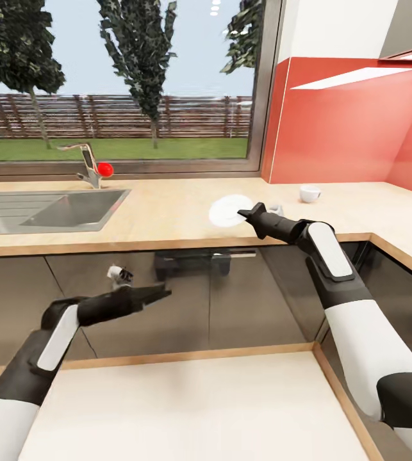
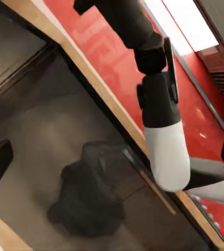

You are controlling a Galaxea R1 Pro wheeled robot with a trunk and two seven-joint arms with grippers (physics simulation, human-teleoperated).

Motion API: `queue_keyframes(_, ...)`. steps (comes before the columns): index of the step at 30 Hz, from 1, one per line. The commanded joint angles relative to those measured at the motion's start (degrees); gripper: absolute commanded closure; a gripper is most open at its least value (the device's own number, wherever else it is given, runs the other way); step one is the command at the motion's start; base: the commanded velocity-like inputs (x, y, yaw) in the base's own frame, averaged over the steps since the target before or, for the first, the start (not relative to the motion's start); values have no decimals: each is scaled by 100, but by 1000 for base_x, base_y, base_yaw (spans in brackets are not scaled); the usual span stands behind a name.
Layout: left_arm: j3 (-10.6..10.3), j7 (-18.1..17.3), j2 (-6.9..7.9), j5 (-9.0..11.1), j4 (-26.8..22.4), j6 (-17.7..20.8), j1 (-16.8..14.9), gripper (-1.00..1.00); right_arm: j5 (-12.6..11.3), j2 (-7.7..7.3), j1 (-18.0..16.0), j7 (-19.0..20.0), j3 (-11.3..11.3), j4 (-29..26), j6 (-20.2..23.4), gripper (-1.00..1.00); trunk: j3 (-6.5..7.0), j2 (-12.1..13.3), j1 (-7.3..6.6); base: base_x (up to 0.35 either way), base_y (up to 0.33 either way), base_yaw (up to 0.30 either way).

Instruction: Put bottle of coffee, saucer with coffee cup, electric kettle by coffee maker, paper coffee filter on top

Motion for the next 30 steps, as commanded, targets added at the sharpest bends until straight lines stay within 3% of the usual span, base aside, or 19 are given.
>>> queue_keyframes(1,-15,-69,105,24,-14,24,160,-100,-75,-5,-4,-46,8,-8,-9,100,-5,-2,-1,0,0,0)
queue_keyframes(3,-30,-347,606,18,19,-6,1184,-100,-85,-10,-4,-40,-3,-24,0,100,-5,-2,-1,0,0,0)
queue_keyframes(4,-27,-430,921,16,270,-33,1881,-100,-100,-24,-4,2,-59,-37,16,100,-5,-2,-1,0,0,0)
queue_keyframes(6,-20,-471,1030,16,557,-84,2129,-100,-105,-31,-4,102,-78,-43,23,100,-5,-2,-1,0,0,0)
queue_keyframes(7,-2,-902,1233,11,2252,-912,2509,-100,-108,-40,-4,545,-95,-51,43,100,-5,-2,-1,0,0,0)
queue_keyframes(9,5,-1382,1291,8,3300,-1639,2588,-100,-107,-42,-4,665,-91,-52,49,100,-5,-2,-1,0,0,0)
queue_keyframes(12,11,-1780,1357,7,4426,-2258,2621,-100,-108,-42,-4,714,-86,-53,53,100,-5,-2,-1,0,0,0)
queue_keyframes(14,15,-2221,1484,6,5476,-2927,2635,-100,-115,-43,-3,734,-79,-52,56,100,-5,-2,-1,0,0,0)
queue_keyframes(17,17,-2814,1564,8,6581,-3699,2642,-100,-131,-43,-4,745,-71,-50,55,100,-5,-2,-1,0,0,0)
queue_keyframes(18,18,-2835,1580,10,6847,-3931,2643,-100,-138,-43,-4,749,-70,-50,56,100,-5,-2,-1,0,0,0)
queue_keyframes(21,11,-2835,1592,13,7237,-4348,2644,-100,-148,-43,-4,756,-68,-53,60,100,-5,-2,-1,0,0,0)
queue_keyframes(30,16,-2835,1596,15,7313,-4439,2643,-100,-148,-39,3,757,-60,-19,66,100,-5,-2,-1,0,0,0)
